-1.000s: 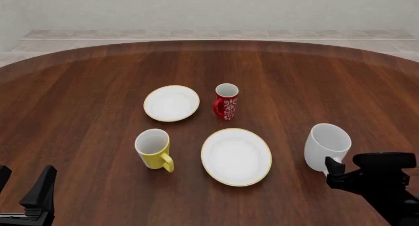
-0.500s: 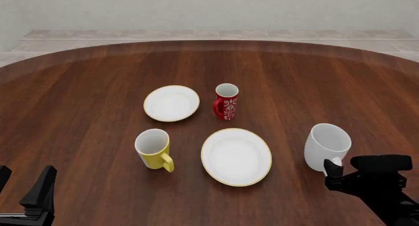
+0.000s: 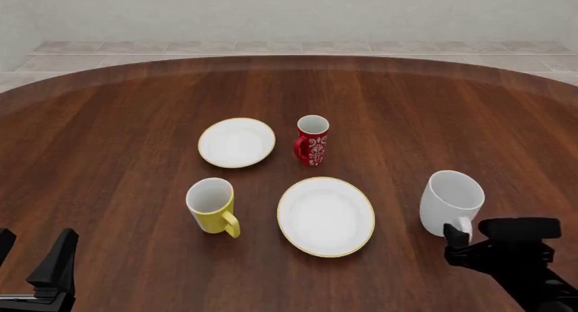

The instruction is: Put the white mug on the left plate.

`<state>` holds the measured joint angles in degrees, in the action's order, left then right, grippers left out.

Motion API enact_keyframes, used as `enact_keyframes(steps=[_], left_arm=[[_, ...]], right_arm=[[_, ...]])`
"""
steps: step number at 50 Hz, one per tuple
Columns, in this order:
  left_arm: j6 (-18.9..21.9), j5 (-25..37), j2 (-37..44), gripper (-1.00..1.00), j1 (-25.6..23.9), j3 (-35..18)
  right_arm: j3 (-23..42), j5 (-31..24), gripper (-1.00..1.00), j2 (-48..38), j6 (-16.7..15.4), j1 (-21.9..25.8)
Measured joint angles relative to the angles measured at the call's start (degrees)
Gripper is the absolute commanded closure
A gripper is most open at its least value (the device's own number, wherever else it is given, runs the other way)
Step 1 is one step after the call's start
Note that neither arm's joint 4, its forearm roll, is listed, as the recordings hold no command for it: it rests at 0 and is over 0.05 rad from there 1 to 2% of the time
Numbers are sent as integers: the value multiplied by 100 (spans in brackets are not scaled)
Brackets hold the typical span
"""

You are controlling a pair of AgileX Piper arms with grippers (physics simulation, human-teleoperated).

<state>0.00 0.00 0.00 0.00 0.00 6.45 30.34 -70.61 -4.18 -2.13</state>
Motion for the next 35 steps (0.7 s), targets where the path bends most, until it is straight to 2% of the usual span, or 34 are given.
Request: enact_keyframes(steps=[35], left_arm=[[0,0,0,-100,0,0]], right_arm=[[-36,546,-100,-602,25,33]])
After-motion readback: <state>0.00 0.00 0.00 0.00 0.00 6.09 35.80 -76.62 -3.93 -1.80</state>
